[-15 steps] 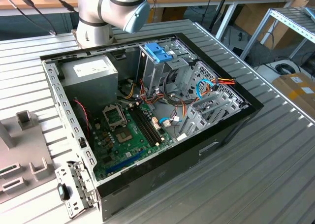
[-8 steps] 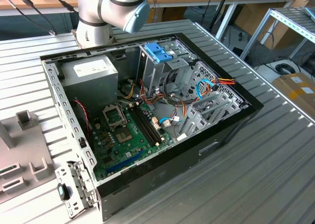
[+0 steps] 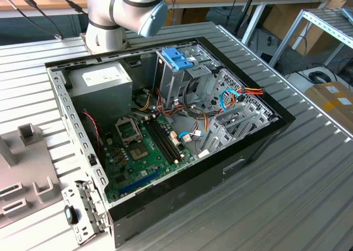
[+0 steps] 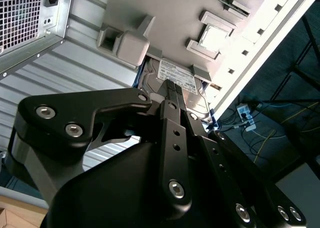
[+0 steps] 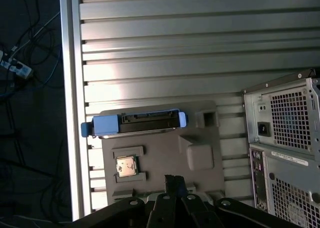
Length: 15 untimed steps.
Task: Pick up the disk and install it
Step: 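Reach for the disk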
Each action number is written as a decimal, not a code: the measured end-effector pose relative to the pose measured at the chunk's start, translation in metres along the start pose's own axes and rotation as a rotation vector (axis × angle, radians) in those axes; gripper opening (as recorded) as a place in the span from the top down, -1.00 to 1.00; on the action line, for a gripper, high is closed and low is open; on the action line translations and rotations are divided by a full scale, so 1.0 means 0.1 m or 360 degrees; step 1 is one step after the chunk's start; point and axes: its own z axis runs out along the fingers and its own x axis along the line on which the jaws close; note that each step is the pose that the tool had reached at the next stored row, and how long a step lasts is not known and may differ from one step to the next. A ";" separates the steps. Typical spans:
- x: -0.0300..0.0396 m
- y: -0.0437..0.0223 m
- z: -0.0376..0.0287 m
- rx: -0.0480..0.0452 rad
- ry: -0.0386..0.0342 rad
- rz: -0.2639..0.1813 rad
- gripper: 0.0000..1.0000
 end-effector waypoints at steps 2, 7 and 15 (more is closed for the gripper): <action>0.007 0.000 -0.001 0.0000 0.0000 0.0000 0.79; 0.031 -0.002 -0.001 0.0000 0.0000 0.0000 0.79; 0.059 -0.004 -0.002 0.0000 0.0000 0.0000 0.79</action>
